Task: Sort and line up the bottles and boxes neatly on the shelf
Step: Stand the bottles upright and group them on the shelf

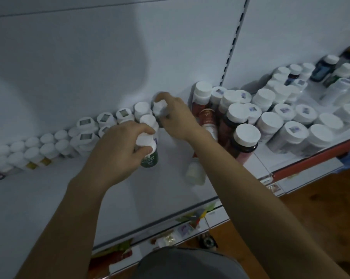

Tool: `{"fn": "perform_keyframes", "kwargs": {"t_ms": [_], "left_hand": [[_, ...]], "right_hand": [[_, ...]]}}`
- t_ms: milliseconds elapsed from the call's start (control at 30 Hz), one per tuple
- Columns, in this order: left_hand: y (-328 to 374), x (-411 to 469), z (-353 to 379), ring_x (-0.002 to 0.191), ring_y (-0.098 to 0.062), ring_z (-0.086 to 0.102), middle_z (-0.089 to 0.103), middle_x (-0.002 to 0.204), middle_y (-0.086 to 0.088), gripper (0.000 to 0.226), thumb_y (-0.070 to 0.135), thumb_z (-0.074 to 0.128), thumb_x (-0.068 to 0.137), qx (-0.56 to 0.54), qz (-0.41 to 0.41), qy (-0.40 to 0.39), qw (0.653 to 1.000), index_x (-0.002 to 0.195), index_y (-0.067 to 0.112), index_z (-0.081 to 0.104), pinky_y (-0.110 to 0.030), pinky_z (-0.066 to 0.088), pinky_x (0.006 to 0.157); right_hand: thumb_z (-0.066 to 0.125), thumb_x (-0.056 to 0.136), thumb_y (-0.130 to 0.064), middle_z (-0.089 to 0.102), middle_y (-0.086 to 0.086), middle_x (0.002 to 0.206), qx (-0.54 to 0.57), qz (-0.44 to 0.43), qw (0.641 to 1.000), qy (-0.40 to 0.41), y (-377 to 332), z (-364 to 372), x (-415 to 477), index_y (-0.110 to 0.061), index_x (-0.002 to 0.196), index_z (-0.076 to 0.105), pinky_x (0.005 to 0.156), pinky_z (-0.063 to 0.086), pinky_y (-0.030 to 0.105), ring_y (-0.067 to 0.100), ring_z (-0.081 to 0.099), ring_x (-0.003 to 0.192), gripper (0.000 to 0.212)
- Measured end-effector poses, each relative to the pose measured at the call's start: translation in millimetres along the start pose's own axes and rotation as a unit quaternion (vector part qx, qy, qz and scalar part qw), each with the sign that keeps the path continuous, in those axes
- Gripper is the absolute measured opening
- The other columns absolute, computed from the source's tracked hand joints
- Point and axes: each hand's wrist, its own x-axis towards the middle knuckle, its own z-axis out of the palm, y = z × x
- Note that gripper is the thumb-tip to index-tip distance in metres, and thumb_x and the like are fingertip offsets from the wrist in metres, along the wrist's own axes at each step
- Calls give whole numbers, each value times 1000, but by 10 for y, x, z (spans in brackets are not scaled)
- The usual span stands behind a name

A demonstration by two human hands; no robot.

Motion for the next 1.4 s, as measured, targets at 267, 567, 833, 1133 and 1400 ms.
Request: {"fn": "perform_keyframes", "kwargs": {"t_ms": [267,567,833,1133,1400], "left_hand": [[-43,-73,139,81,-17,54,64,107,4,33,25,78,85,8,-21,-5,1000,116,30,67,-36,43,75],[19,-110,55,91,-17,55,58,107,4,32,36,71,86,17,-44,9,999,116,26,65,-38,45,74],[239,243,-256,84,-21,55,61,101,-1,35,41,72,86,62,-67,-3,996,118,26,65,-36,37,76],[1162,986,150,76,-7,54,64,107,7,41,53,65,88,73,-19,-29,997,123,32,60,-35,44,75],[2440,1690,989,77,-2,53,64,104,10,39,52,63,90,37,46,-34,998,124,34,60,-35,45,76]], "right_hand": [[57,90,-7,61,13,94,11,2,980,200,-81,-59,-518,-10,103,46,68,42,41,32,57,83,17],[67,85,-19,54,10,105,-100,-43,989,103,-287,-82,-1139,-13,105,54,75,48,43,28,49,91,25],[61,83,-24,58,6,100,-134,-66,977,152,-360,-924,-1188,-16,104,64,76,49,47,31,49,95,23],[52,88,-42,62,0,102,-147,-1,985,95,768,-2241,-1310,-33,109,70,84,48,40,26,57,101,29],[64,96,-20,68,-9,112,-27,74,983,168,2338,-3175,-1676,-30,111,70,87,54,36,9,61,102,19]]}}
